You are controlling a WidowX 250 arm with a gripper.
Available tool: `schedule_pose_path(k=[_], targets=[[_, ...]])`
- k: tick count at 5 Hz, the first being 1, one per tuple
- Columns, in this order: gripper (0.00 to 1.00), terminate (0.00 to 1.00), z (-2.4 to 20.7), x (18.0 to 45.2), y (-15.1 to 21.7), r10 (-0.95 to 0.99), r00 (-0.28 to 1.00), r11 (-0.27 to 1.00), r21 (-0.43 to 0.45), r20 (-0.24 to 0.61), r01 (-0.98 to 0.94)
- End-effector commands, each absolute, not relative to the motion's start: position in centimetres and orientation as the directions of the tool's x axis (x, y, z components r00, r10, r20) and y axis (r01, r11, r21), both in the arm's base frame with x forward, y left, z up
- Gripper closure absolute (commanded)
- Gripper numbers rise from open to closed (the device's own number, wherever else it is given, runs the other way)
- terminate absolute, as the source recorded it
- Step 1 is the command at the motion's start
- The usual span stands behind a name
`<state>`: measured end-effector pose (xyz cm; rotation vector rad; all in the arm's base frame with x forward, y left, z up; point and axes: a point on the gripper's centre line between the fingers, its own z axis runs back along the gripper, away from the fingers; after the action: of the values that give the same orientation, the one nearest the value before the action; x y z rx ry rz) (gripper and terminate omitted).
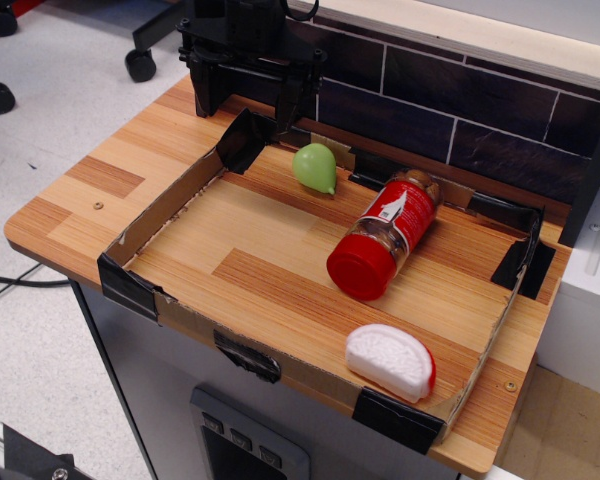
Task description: Upright basil bottle
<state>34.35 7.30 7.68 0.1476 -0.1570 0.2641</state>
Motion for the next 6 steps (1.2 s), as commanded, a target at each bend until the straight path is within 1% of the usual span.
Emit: schedule_pose_path(k=[1,2,3,4,5,6], targets=[[0.00,0.00,7.7,34.4,7.3,0.248,0.953,0.955,0.124,0.173,-0.271],[0.00,0.00,8.9,33.0,5.9,0.236,0.959,0.961,0.112,0.155,-0.254],[0.00,0.00,10.5,30.7,3.1,0.193,0.975,0.979,0.047,0.110,-0.199],[0.00,0.00,10.5,29.0,0.2,0.139,0.988,0.990,0.020,0.070,-0.141],[0.00,0.00,9.5,27.8,-2.4,0.082,0.995,0.996,0.019,0.059,-0.083],[0.00,0.00,7.8,27.7,-4.1,0.043,0.998,0.999,0.016,0.050,-0.044]])
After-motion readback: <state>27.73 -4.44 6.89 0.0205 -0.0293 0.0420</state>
